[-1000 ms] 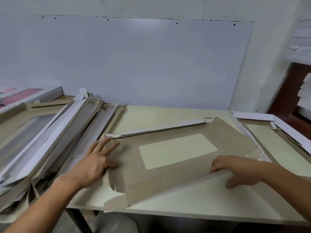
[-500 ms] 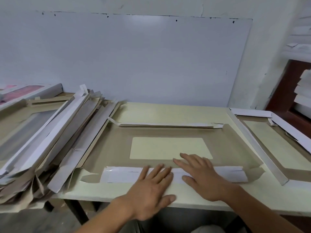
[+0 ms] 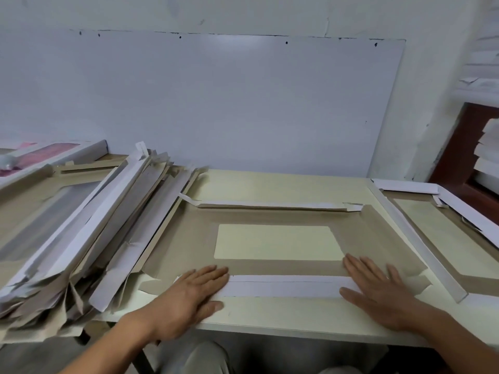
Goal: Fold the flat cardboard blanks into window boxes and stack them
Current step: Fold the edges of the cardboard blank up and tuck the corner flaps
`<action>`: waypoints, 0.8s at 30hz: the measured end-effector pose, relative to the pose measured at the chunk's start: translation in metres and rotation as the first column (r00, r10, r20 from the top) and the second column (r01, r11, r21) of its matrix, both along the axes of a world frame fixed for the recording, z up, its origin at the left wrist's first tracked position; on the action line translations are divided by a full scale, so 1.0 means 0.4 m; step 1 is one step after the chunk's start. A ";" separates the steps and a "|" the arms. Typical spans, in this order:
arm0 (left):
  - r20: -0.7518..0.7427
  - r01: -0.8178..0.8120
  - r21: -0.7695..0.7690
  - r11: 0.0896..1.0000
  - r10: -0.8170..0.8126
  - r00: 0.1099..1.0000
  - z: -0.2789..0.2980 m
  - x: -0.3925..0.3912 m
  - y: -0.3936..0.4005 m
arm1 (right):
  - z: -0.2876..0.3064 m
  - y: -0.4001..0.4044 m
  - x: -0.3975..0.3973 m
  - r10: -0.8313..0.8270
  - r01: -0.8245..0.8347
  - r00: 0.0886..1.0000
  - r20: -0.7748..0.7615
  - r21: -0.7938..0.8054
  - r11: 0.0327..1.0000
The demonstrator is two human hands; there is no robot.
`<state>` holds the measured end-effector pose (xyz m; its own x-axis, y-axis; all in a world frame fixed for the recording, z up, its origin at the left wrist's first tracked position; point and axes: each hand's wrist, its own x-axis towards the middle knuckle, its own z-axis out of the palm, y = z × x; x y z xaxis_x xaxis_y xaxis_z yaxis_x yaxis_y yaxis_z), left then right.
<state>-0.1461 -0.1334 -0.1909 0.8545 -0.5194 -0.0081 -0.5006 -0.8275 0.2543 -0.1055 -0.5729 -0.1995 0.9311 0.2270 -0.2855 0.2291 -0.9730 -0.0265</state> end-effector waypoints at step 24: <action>-0.063 -0.012 0.182 0.983 0.024 0.998 -0.017 0.064 -0.298 | 0.002 0.302 -0.003 0.193 -0.204 0.975 0.115 0.100 0.974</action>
<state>-0.1205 -0.2528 -0.1979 0.8584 -0.4886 -0.1562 -0.4725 -0.8717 0.1301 -0.1068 -0.4520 -0.1986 0.8873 0.4351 -0.1527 0.4246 -0.9001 -0.0974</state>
